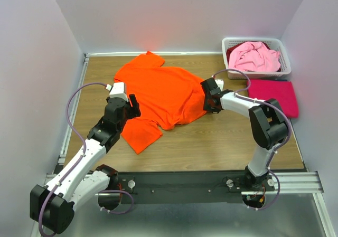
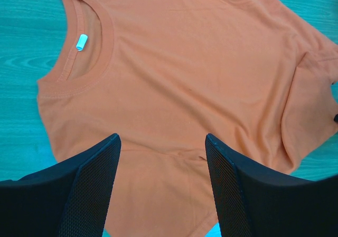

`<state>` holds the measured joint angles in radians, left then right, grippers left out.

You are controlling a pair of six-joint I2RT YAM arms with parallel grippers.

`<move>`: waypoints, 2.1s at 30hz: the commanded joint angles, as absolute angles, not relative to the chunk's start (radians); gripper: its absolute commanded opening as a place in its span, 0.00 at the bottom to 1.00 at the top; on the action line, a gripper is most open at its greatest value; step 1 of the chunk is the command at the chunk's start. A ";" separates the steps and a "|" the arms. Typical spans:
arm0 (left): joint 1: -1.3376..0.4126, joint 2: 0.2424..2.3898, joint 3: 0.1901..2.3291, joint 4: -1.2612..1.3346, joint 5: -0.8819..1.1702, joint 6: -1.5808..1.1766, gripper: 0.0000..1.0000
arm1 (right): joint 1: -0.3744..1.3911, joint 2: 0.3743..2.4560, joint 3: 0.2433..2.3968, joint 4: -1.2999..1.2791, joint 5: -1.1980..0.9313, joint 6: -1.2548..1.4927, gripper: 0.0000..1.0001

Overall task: Fold and stack the t-shirts
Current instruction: Flatten the tshirt out

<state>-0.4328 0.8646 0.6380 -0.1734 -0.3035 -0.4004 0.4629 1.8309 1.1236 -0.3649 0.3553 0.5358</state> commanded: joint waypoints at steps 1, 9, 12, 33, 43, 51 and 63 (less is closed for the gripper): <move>-0.426 0.861 0.624 -0.150 -0.313 -0.391 0.73 | 0.459 1.815 1.095 -0.393 0.374 0.566 0.44; -0.426 0.859 0.624 -0.152 -0.316 -0.391 0.73 | 0.459 1.819 1.069 -0.393 0.365 0.581 0.36; -0.426 0.859 0.621 -0.153 -0.299 -0.406 0.73 | 0.459 1.824 1.069 -0.391 0.371 0.571 0.19; -0.312 1.067 0.687 -0.402 -0.241 -0.644 0.50 | 0.370 1.595 1.051 -0.419 0.529 0.370 0.01; -0.259 1.270 0.773 -0.543 -0.290 -0.730 0.53 | 0.368 1.530 1.005 -0.420 0.442 0.364 0.01; -0.249 1.246 0.716 -0.635 -0.227 -0.879 0.60 | 0.368 1.485 0.959 -0.416 0.351 0.377 0.01; -0.247 1.232 0.693 -0.721 -0.097 -0.969 0.57 | 0.368 1.417 0.925 -0.384 0.313 0.374 0.01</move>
<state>-0.2543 1.2419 0.7235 -0.6884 -0.1917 -0.9215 0.3691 1.4506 0.9401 -0.4049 0.3447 0.3729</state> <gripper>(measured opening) 0.585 0.012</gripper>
